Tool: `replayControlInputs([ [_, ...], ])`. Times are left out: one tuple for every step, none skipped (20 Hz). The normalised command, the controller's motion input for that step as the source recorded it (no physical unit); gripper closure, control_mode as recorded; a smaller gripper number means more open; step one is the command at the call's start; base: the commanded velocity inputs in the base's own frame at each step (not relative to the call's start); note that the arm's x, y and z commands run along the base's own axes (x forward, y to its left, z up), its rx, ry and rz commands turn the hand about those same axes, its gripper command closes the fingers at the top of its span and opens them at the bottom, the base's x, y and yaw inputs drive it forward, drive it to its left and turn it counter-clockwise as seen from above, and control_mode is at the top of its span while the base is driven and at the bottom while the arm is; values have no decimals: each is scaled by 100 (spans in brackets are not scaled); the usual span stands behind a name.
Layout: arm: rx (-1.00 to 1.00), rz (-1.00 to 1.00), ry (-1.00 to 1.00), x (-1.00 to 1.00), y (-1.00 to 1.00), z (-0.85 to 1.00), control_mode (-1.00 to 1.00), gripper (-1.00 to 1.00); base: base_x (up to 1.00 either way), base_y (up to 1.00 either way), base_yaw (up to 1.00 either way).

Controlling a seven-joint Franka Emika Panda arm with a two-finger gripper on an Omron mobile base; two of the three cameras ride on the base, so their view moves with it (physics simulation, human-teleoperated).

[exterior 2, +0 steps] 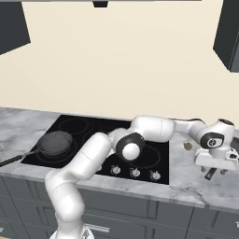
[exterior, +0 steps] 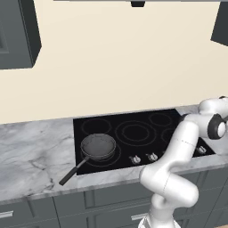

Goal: Place both pans onto different burners. Then place the garlic and the chicken drumstick on different pans.

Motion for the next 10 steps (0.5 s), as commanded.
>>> replayControlInputs([
  [0,0,0,2,-9,-20,-100,-100,0,0,0],
  [0,0,1,2,-4,-19,-100,-100,0,0,0],
  [0,0,1,2,0,-16,-100,-100,0,0,0],
  [0,0,2,5,0,-17,-100,-100,0,0,0],
  [0,0,2,6,0,-14,-100,-100,0,0,0],
  [0,0,1,6,0,-16,-100,-100,0,0,0],
  [0,0,2,0,0,-14,-100,-100,0,0,0],
  [0,0,3,0,0,-11,-100,-100,0,0,0],
  [0,0,1,0,0,-10,-100,100,0,0,0],
  [0,0,3,0,0,0,-100,100,0,0,0],
])
